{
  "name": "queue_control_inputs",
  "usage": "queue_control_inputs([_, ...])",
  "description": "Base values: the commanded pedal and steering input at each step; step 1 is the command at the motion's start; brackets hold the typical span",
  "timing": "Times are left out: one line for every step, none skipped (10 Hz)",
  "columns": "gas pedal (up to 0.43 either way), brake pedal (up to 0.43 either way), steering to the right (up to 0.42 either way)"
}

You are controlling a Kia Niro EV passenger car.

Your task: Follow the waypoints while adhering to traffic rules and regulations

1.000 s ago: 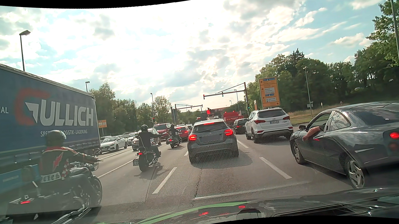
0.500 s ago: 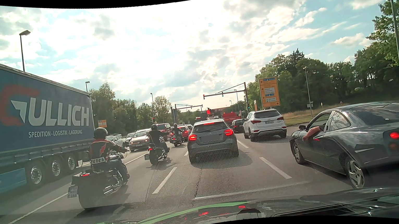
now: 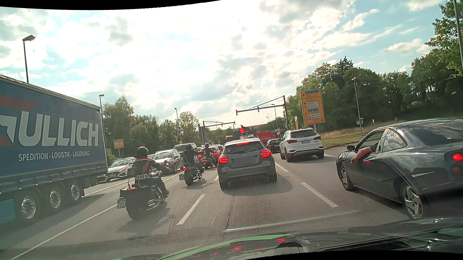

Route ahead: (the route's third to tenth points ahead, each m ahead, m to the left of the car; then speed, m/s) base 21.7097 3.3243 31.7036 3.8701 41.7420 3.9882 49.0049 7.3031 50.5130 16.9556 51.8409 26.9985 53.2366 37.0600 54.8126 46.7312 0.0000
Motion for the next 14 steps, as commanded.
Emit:
queue_control_inputs([0.0, 0.543, -0.008])
queue_control_inputs([0.0, 0.543, -0.008])
queue_control_inputs([0.0, 0.537, -0.008])
queue_control_inputs([0.0, 0.537, -0.008])
queue_control_inputs([0.0, 0.537, -0.008])
queue_control_inputs([0.0, 0.537, -0.008])
queue_control_inputs([0.0, 0.537, -0.008])
queue_control_inputs([0.0, 0.537, -0.008])
queue_control_inputs([0.0, 0.537, -0.008])
queue_control_inputs([0.0, 0.537, -0.008])
queue_control_inputs([0.0, 0.537, -0.008])
queue_control_inputs([0.0, 0.537, -0.008])
queue_control_inputs([0.0, 0.537, -0.008])
queue_control_inputs([0.0, 0.537, -0.008])
